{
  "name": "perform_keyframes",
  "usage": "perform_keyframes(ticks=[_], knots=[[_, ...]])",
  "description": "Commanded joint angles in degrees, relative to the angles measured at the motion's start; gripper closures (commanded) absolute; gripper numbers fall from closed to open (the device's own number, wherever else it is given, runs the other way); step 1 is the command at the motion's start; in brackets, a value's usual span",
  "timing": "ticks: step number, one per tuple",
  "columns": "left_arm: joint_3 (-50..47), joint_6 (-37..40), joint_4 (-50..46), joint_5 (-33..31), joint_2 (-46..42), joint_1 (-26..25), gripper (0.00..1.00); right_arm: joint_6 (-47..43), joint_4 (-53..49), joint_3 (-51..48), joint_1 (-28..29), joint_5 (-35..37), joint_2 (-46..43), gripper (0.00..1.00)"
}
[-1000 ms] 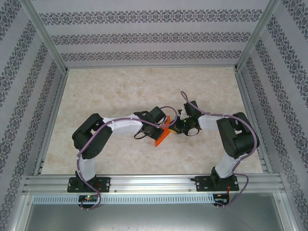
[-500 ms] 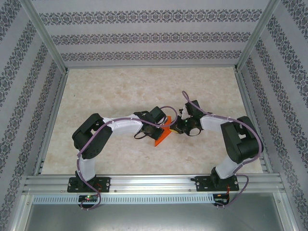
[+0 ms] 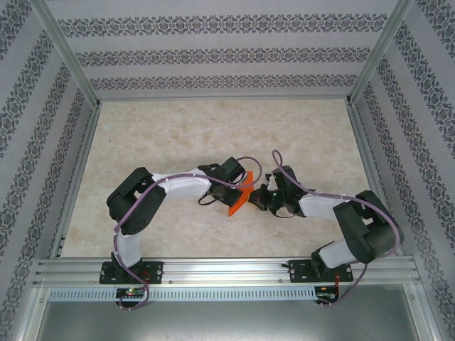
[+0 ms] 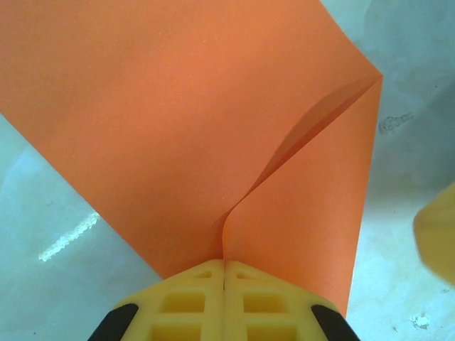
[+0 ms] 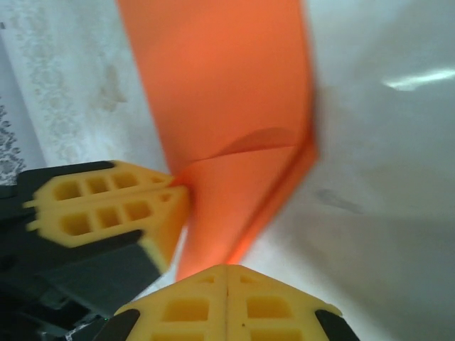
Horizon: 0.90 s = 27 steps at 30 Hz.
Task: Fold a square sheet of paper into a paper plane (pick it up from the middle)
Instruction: Third fold the triangle at the center of the table.
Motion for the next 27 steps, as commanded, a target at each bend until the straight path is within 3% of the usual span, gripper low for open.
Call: perform_keyframes(ticks=[1,19,22,27], knots=[[0.2,-0.6,-1.4,0.2,2.3,0.9,0.96,3.7,7.9,0.4,1.0,2.4,0.3,0.97],[0.4,-0.5,-1.8,0.4,2.7,0.9,0.96,5.0,17.1,-1.0,1.8,2.6,12.5,0.97],[0.3,-1.0,-2.2,0.3,2.8,0.9,0.97,5.3,17.1,-1.8,1.3,2.6,10.6,0.97],[0.1,-1.7,-2.8,0.0,3.3,0.9,0.97,3.1,8.8,-1.9,1.9,4.8,2.1,0.95]])
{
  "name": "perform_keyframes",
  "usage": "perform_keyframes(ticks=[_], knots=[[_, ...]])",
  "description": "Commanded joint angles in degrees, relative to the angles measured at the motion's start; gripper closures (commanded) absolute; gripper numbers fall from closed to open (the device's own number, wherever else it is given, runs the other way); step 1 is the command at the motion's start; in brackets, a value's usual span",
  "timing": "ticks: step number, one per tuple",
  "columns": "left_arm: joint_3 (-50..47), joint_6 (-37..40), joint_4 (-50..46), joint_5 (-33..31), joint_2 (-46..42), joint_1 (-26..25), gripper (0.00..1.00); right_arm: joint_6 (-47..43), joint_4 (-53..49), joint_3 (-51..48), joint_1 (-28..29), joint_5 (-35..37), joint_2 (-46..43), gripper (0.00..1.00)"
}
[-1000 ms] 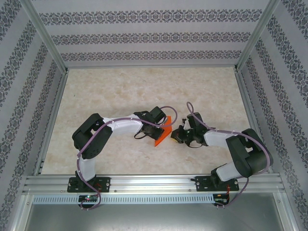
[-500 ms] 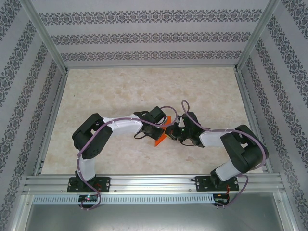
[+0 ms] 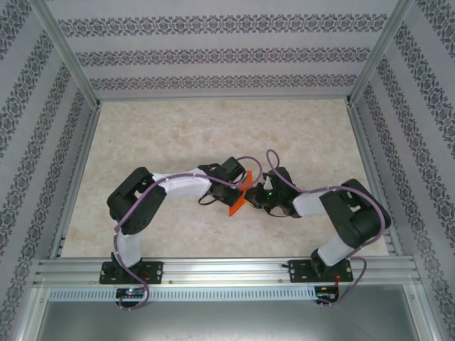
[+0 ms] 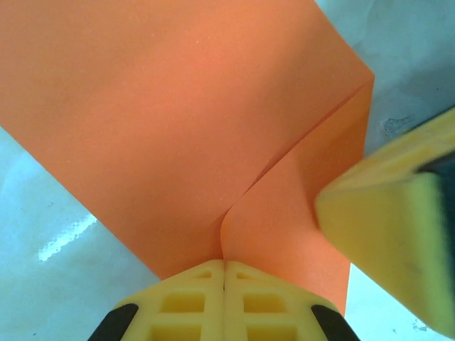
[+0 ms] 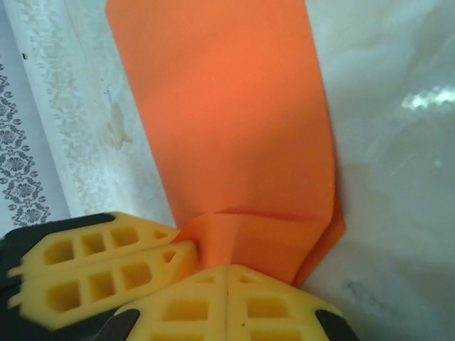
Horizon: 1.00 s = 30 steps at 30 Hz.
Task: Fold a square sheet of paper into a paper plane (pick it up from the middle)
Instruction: Third fold the triangle at the center of the table.
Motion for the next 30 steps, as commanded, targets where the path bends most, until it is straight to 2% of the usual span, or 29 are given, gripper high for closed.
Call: perform_keyframes(ticks=[1,5,15,22,27,30], knots=[[-0.1,-1.4,-2.6,0.0,3.1,0.9,0.97,-1.6,-4.2,-1.1,0.6,2.6,-5.9,0.95],[-0.2,-1.8,-2.6,0.1,3.4,0.9,0.97,-0.1,-4.0,-1.7,2.2,3.0,-7.5,0.94],[-0.3,-2.1,-2.6,1.6,3.9,1.6,0.97,5.1,4.2,-2.1,7.0,5.6,-2.6,0.95],[-0.7,-2.1,-2.3,2.2,4.0,1.6,0.97,4.8,3.0,-0.8,7.9,5.7,-1.2,0.95],[-0.4,-2.2,-2.4,2.3,4.4,1.6,0.96,5.4,6.0,-0.7,6.8,3.3,4.1,0.95],[-0.3,-2.0,-2.7,2.0,4.6,1.6,0.96,5.6,4.4,-0.5,6.4,3.7,4.5,0.95]])
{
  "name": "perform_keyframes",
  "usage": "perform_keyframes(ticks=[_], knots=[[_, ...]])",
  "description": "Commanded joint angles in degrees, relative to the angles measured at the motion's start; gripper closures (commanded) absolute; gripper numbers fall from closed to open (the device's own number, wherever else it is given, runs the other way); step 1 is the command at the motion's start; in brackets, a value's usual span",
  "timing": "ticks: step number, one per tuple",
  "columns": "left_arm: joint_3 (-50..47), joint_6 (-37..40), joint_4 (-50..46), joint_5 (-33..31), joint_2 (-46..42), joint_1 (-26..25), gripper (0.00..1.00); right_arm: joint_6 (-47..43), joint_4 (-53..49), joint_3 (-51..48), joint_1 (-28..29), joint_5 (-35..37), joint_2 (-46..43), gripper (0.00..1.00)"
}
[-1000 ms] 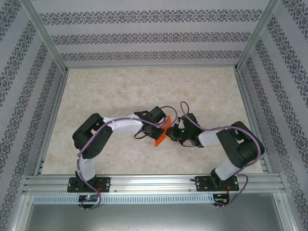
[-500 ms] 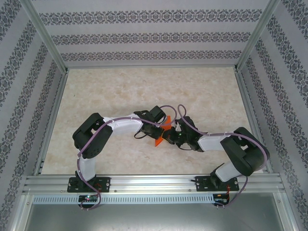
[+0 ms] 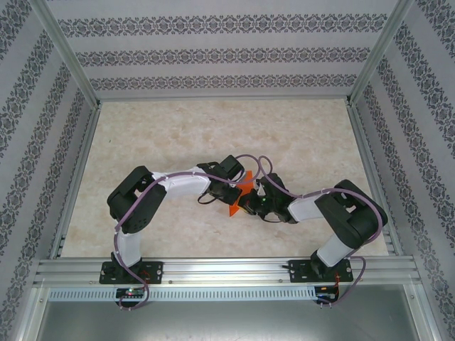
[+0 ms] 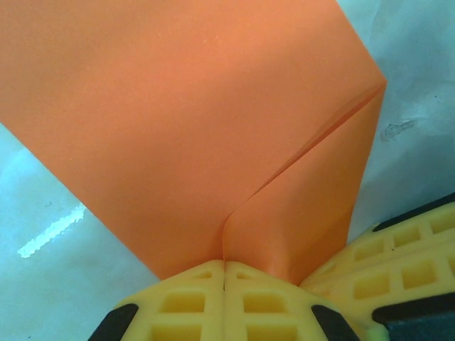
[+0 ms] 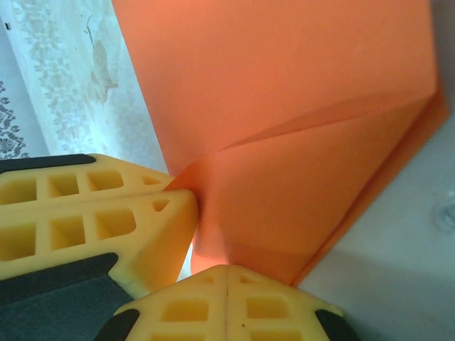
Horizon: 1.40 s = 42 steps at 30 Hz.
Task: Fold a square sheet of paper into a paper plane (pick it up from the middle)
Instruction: Third fold the triangle at the center of the table.
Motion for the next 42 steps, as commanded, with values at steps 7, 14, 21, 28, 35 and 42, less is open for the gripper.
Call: perform_keyframes(ticks=[7,14,21,28,35,42], knots=[[-0.9,-1.3,-2.6,-0.2,3.8,0.6,0.97,-2.5,-9.8,1.4,1.0,4.1,-7.6,0.94],[-0.6,-1.2,-2.3,0.2,4.1,0.6,0.97,-0.2,-6.0,0.9,3.4,4.5,-7.7,0.94],[-0.5,-0.8,-2.2,0.9,4.5,0.6,0.97,0.8,-2.4,2.2,5.1,5.0,-1.7,0.94],[-1.1,-1.0,-2.6,0.6,4.5,0.6,0.97,0.9,-4.3,2.6,5.7,5.1,0.5,0.95],[-1.0,-1.0,-2.4,0.8,4.7,0.6,0.96,1.2,-9.3,1.8,7.9,8.4,-8.1,0.94],[-0.4,-0.4,-2.7,1.2,4.9,0.6,0.97,2.8,-4.7,0.8,9.1,8.7,-6.1,0.94]])
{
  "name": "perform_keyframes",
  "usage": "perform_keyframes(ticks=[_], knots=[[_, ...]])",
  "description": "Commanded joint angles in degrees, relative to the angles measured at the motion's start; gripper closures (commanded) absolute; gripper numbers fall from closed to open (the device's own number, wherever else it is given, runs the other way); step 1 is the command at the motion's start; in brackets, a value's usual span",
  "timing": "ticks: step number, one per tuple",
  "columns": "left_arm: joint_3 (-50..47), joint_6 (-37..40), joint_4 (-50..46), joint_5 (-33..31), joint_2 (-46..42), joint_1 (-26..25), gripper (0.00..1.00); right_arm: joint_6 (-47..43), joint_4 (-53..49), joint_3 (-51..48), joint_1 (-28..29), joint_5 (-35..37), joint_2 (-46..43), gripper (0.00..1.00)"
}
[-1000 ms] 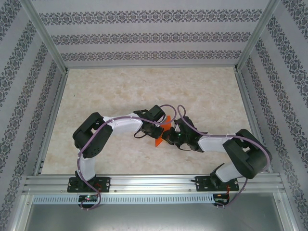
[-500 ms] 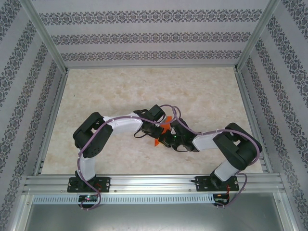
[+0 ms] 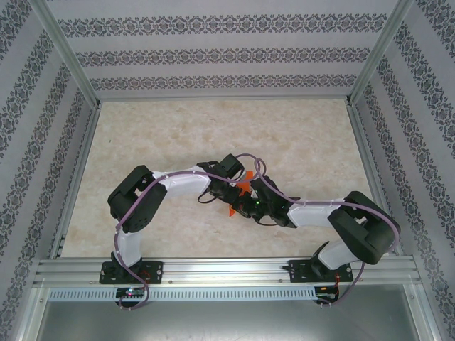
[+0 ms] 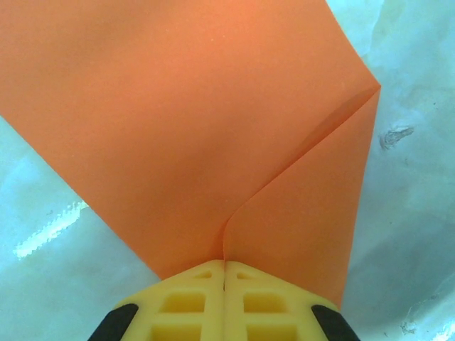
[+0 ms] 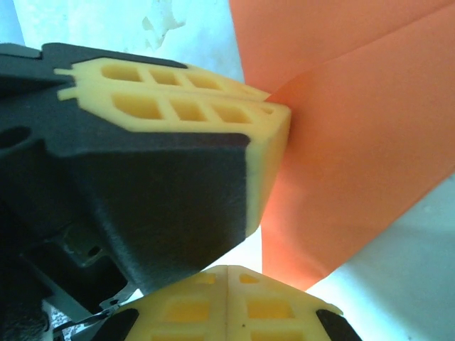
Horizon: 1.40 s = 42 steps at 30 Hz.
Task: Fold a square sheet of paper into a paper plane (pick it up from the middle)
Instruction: Third fold the triangle at the center of the table.
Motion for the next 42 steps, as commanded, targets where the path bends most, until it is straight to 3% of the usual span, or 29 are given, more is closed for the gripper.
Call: perform_keyframes(ticks=[1,9,14,25,37,42], knots=[[-1.0,-0.3,-2.5,0.3,4.3,0.2,0.96,1.5,3.8,-0.8,1.1,1.3,2.4,0.94],[-1.3,-0.2,-2.2,0.7,4.5,0.2,0.97,1.3,6.9,-0.9,1.2,1.3,7.0,0.94],[-1.5,0.1,-2.1,0.5,4.8,0.2,0.97,-0.9,1.4,-0.1,1.2,2.2,9.5,0.95],[-2.5,0.3,-1.3,0.5,4.7,0.2,0.97,0.0,-0.6,-1.4,3.6,4.4,0.0,0.93],[-2.8,0.5,-0.9,0.8,4.7,0.3,0.97,0.8,1.9,-0.3,4.9,4.9,8.6,0.94],[-3.1,0.4,-0.8,0.7,4.3,0.2,0.97,0.1,-4.5,0.6,5.8,6.5,3.8,0.94]])
